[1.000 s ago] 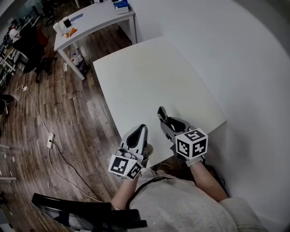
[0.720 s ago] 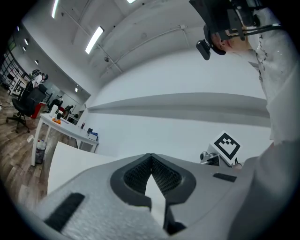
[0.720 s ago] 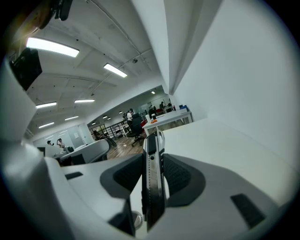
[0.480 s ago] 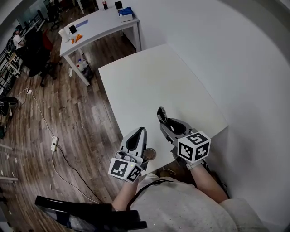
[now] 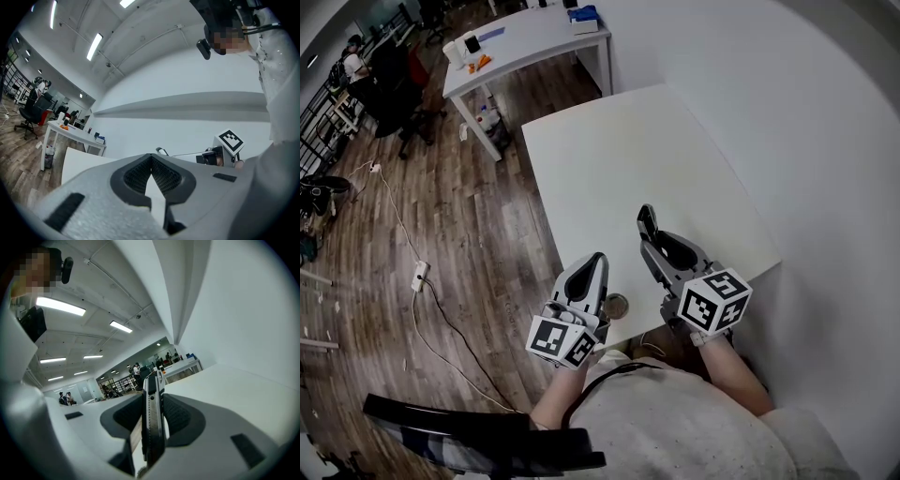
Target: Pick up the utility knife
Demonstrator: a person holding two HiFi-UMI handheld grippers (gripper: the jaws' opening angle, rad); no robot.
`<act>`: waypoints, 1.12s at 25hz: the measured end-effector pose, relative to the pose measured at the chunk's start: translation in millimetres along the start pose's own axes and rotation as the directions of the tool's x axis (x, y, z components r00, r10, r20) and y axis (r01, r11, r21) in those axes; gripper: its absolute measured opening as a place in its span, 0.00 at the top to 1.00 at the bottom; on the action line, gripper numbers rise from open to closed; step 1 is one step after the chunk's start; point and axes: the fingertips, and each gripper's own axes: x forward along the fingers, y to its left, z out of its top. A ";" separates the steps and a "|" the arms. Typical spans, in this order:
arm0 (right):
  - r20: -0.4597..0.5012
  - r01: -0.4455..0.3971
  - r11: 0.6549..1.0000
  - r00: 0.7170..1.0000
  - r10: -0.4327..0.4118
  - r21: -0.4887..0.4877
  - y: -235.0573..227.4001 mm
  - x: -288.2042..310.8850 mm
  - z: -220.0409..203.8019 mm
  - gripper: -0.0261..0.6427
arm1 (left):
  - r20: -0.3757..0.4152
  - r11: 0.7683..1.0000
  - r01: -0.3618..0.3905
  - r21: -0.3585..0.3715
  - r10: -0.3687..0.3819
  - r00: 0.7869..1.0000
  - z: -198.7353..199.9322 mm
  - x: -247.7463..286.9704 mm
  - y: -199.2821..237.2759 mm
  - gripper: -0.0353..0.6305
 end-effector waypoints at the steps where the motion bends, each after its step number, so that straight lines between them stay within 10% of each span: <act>1: 0.005 0.001 1.000 1.000 -0.001 -0.003 -0.8 -2.0 2.2 0.75 | 0.002 1.000 0.000 0.002 0.000 1.000 0.2 0.4 -1.8 0.94; 28: 0.047 0.051 0.998 0.998 -0.049 -0.040 -20.3 -20.3 25.4 0.75 | 0.014 1.000 0.010 0.026 -0.011 1.000 3.7 16.9 -19.0 0.94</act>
